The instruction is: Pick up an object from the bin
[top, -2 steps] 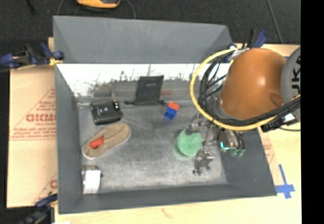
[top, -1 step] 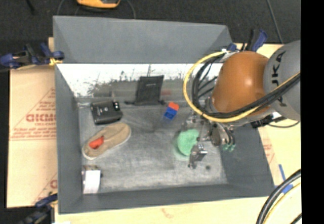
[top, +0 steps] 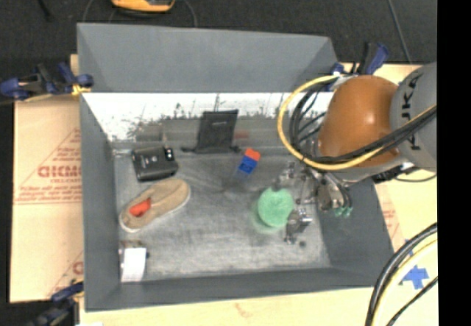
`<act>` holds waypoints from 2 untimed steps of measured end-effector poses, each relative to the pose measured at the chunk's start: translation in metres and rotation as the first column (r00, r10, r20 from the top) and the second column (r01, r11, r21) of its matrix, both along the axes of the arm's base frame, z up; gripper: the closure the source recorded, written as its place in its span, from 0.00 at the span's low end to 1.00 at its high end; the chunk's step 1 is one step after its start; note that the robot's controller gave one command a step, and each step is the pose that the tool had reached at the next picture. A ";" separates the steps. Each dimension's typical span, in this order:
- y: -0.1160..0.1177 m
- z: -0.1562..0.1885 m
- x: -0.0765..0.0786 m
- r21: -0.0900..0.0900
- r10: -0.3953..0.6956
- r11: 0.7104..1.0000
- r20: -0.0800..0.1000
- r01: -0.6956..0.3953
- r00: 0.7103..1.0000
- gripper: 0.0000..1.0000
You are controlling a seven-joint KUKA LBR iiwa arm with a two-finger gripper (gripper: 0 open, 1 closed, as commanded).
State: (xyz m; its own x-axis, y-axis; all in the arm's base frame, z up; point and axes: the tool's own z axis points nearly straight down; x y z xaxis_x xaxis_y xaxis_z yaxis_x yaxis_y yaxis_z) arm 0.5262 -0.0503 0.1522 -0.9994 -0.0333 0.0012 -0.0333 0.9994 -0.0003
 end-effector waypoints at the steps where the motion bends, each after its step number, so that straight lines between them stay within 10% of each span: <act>1: 0.021 -0.079 0.043 -0.001 0.084 0.996 0.007 -0.084 0.996 1.00; 2: 0.021 -0.079 0.043 -0.001 0.084 0.996 0.007 -0.084 0.996 1.00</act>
Offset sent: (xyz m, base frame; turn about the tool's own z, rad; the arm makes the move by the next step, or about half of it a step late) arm 0.0000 0.0000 0.0000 0.0000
